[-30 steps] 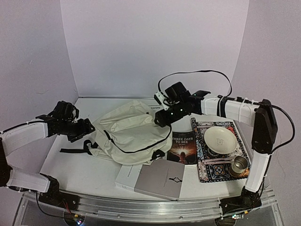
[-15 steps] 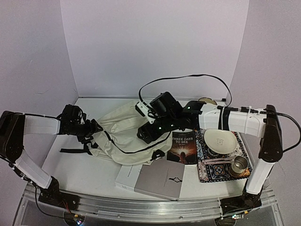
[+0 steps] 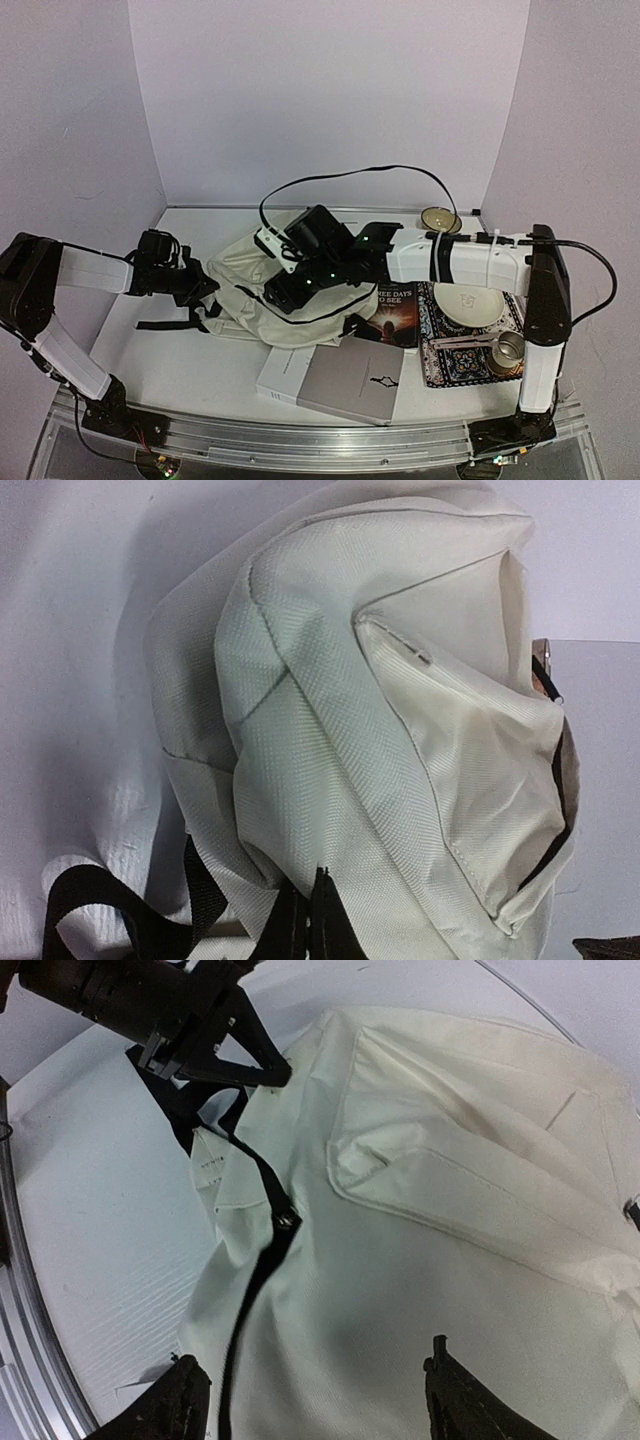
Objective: Pack the student bag
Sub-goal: Hold the student bag at the center of the board, then grab the largest pocket of the student bag.
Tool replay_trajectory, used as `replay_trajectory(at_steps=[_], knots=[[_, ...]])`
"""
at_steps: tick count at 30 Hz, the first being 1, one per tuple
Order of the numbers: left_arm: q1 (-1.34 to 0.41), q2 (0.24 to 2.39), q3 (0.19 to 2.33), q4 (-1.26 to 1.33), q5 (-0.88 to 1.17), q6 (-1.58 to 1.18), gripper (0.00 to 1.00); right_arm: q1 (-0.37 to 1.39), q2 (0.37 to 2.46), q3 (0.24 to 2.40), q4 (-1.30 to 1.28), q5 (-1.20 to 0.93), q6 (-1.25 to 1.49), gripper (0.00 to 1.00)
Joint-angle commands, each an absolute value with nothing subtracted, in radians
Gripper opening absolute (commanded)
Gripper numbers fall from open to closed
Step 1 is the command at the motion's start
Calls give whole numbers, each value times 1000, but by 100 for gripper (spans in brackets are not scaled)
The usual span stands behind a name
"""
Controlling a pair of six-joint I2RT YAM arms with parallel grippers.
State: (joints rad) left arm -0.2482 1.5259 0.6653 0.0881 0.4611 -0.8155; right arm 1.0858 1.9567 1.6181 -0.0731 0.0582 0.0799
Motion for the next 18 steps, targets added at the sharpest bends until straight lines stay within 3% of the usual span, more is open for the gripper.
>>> replay_trajectory(at_steps=[1, 12, 18], knots=[[-288, 1446, 655, 160, 514, -833, 0, 1097, 2017, 1720, -69, 53, 19, 72], [-327, 1391, 623, 158, 497, -845, 0, 1099, 2185, 1898, -70, 13, -133, 65], [-331, 1387, 629, 157, 494, -839, 0, 1098, 2250, 1948, -69, 107, -158, 52]])
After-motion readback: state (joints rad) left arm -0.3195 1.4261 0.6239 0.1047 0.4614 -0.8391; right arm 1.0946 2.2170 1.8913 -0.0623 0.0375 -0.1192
